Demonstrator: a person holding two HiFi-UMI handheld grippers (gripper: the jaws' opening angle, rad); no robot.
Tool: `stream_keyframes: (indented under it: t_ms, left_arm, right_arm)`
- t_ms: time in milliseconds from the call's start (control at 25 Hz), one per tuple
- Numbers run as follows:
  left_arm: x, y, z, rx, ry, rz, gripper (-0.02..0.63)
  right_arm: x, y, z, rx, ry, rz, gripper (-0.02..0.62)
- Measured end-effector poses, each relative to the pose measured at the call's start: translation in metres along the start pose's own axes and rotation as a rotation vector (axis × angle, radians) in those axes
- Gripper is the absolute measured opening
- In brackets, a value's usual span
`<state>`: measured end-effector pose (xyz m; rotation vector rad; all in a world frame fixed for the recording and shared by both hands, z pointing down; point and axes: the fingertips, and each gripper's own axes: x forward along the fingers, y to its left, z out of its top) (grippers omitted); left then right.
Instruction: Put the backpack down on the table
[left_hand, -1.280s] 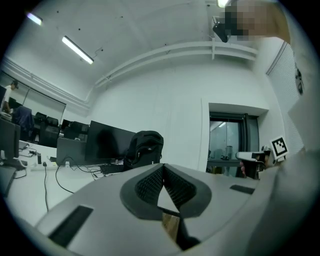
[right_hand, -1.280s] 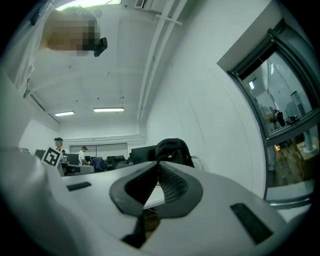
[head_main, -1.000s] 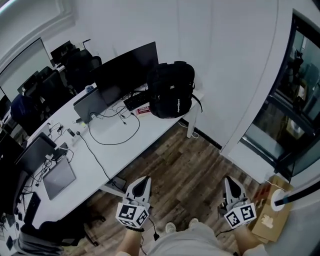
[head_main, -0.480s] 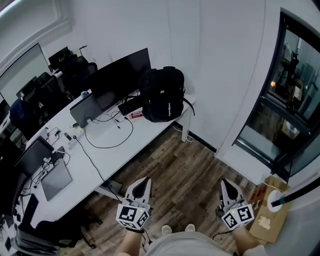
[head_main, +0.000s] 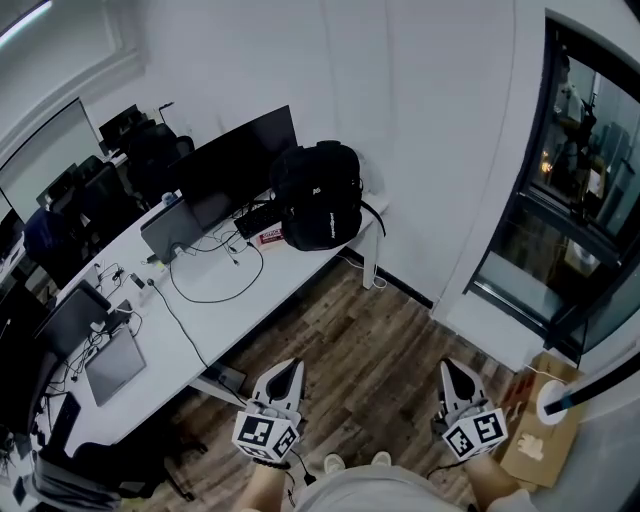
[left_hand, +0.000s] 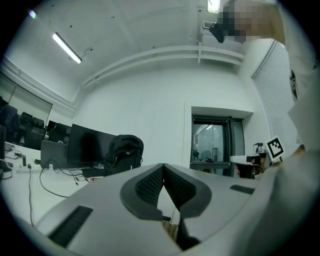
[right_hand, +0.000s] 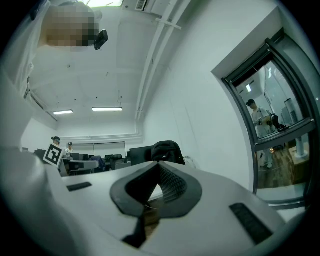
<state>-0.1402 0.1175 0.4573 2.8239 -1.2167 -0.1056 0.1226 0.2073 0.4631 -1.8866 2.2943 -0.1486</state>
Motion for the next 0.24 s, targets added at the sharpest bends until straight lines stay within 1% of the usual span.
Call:
stream_keyframes:
  t_ms: [240]
  left_arm:
    - [0.0014, -0.0078, 0.0046, -0.023, -0.017, -0.001, 0.009]
  right_arm:
    - [-0.0030, -0.0073, 0.0046, -0.001, -0.002, 0.002, 0.014]
